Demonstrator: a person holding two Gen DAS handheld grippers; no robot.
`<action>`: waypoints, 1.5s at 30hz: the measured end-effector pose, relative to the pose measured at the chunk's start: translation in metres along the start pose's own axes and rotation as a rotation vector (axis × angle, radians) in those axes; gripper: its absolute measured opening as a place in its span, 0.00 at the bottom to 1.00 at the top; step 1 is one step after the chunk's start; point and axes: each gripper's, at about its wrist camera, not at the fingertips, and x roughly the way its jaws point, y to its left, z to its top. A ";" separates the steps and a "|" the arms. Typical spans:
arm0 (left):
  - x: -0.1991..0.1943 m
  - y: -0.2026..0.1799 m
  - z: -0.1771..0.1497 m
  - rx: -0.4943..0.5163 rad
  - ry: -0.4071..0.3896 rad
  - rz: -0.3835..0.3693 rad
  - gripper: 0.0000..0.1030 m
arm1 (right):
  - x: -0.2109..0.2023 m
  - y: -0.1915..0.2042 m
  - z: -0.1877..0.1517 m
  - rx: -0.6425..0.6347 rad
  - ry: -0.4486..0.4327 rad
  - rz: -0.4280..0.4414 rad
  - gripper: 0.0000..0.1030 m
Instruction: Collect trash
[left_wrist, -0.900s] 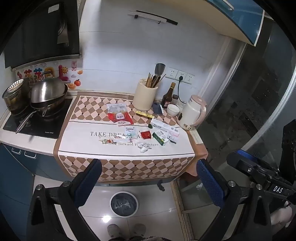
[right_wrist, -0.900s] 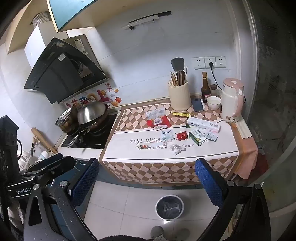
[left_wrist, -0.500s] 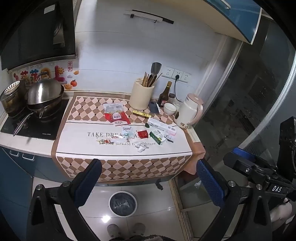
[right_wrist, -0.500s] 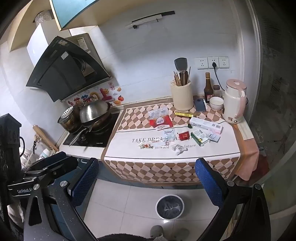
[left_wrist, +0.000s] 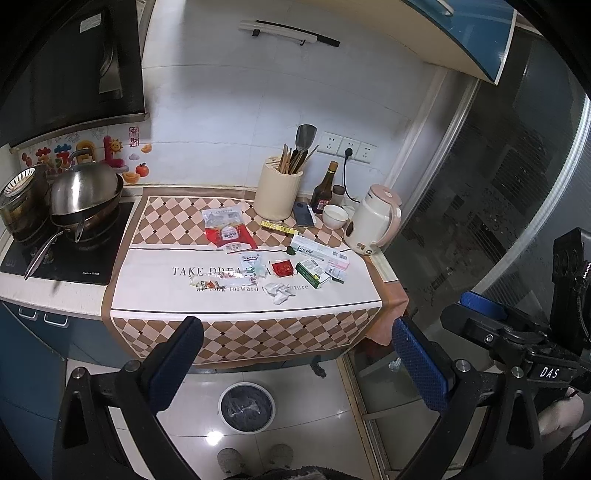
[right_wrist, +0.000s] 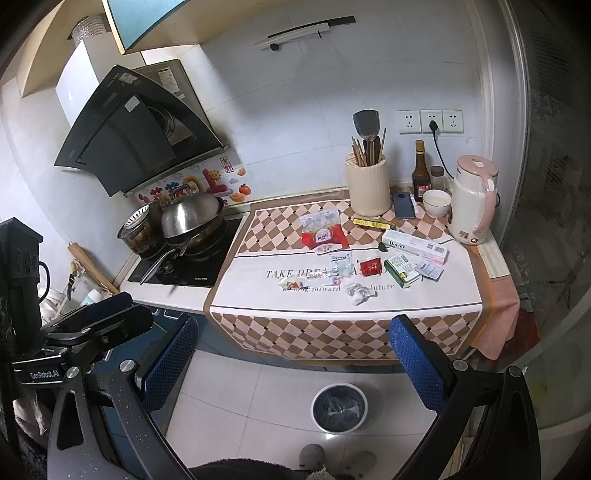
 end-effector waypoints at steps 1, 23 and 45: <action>0.001 -0.001 0.001 0.002 0.001 -0.001 1.00 | 0.000 0.000 0.000 -0.001 0.000 -0.002 1.00; 0.002 -0.006 0.000 0.009 0.002 -0.027 1.00 | -0.003 -0.002 0.005 0.007 0.000 0.010 1.00; 0.002 -0.006 0.000 0.007 0.004 -0.030 1.00 | -0.002 0.002 0.003 0.004 0.004 0.018 1.00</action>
